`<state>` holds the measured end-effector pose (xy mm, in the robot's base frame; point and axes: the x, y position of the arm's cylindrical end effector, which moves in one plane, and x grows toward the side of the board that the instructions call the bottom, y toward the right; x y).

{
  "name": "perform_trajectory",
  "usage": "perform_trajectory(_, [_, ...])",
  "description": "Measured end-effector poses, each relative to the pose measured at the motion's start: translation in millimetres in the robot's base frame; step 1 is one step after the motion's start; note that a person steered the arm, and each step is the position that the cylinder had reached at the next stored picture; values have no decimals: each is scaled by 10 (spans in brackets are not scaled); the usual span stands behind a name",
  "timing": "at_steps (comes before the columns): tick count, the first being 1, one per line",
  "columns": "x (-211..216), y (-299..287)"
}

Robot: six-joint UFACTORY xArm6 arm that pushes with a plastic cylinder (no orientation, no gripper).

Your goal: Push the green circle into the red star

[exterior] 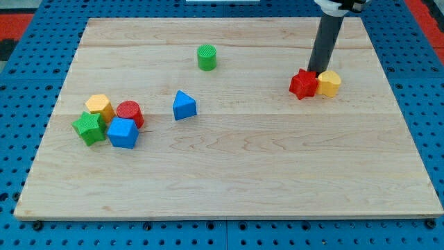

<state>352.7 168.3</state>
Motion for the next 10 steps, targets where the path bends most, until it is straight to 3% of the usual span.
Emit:
perform_trajectory(1, [111,0])
perform_trajectory(2, [-264,-101])
perform_trajectory(3, [-780,-997])
perform_trajectory(4, [-921,-2100])
perform_trajectory(5, [-539,-2457])
perform_trajectory(9, [-434,-878])
perform_trajectory(10, [-434,-1016])
